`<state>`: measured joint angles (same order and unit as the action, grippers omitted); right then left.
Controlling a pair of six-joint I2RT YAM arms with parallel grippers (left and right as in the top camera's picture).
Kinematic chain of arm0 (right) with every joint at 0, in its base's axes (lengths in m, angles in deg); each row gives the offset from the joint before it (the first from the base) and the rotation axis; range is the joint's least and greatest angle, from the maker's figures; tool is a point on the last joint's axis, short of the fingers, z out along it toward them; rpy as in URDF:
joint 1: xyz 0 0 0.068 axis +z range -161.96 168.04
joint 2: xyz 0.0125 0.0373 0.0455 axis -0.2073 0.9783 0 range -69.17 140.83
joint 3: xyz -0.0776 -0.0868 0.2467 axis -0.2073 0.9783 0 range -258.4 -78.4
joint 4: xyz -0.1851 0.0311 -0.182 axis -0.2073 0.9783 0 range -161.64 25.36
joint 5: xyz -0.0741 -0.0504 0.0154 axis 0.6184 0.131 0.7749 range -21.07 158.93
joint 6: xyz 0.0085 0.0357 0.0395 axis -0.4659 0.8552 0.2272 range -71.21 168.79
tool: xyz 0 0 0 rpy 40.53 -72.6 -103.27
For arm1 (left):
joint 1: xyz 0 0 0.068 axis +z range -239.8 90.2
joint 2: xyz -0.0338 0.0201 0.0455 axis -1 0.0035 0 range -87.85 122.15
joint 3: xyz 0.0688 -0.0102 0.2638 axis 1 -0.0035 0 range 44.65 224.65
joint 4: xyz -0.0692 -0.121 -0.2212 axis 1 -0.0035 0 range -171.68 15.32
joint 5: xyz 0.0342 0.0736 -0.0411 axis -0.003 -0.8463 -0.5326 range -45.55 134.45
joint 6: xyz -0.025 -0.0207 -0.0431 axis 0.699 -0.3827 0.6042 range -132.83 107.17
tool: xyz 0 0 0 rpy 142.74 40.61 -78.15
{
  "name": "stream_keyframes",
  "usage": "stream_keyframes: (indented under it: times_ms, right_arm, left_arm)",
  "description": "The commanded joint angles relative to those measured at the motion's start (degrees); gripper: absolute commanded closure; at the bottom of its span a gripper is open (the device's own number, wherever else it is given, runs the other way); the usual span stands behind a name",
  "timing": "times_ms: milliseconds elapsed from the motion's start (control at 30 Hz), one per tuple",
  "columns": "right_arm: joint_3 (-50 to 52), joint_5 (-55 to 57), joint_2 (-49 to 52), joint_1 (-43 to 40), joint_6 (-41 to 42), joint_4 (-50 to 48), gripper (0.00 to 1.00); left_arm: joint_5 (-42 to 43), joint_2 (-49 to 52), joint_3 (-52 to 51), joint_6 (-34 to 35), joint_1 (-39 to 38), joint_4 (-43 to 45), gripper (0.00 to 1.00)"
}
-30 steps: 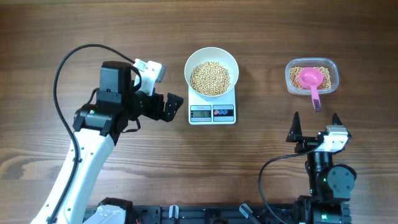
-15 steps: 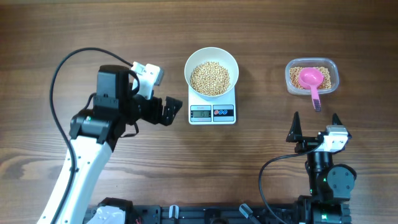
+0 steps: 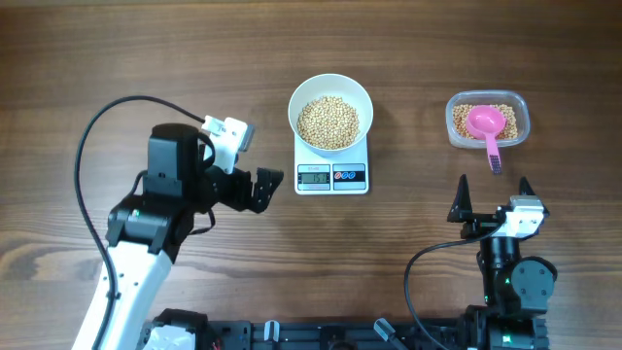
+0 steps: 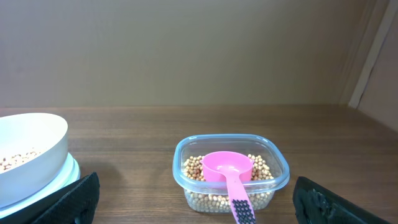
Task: Scoop item into bowl and weigh 150g on scale
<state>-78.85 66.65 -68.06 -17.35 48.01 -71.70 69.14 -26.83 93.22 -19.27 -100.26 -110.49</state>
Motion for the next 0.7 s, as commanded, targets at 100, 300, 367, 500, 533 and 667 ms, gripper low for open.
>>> stream_keyframes:
  times_ms: [100,300,367,500,533,667]
  right_arm:
    - [0.15,1.03,-0.9,0.35,-0.68,-0.15,0.0]
    - [0.15,1.05,-0.9,0.35,-0.7,-0.15,0.0]
    - [0.15,1.05,-0.87,0.35,-0.7,-0.15,0.0]
    - [0.15,1.03,-0.83,0.35,-0.7,-0.15,0.0]
    - [0.15,1.03,-0.83,0.35,-0.7,-0.15,0.0]
    - [0.15,1.03,-0.83,0.35,-0.7,-0.15,0.0]
  left_arm:
    - [-0.15,-1.33,-1.22,-0.87,-0.2,0.39,0.0]
    - [-0.15,-1.31,-1.22,-0.87,-0.2,1.01,0.0]
    - [-0.15,-1.22,-1.22,-0.87,-0.2,1.7,0.0]
    - [-0.13,-0.92,-1.22,-0.87,-0.2,2.99,0.0]
    - [-0.13,-0.83,-1.22,-0.85,-0.2,3.34,0.0]
    - [-0.09,-0.83,-1.22,-0.85,-0.2,4.72,0.0]
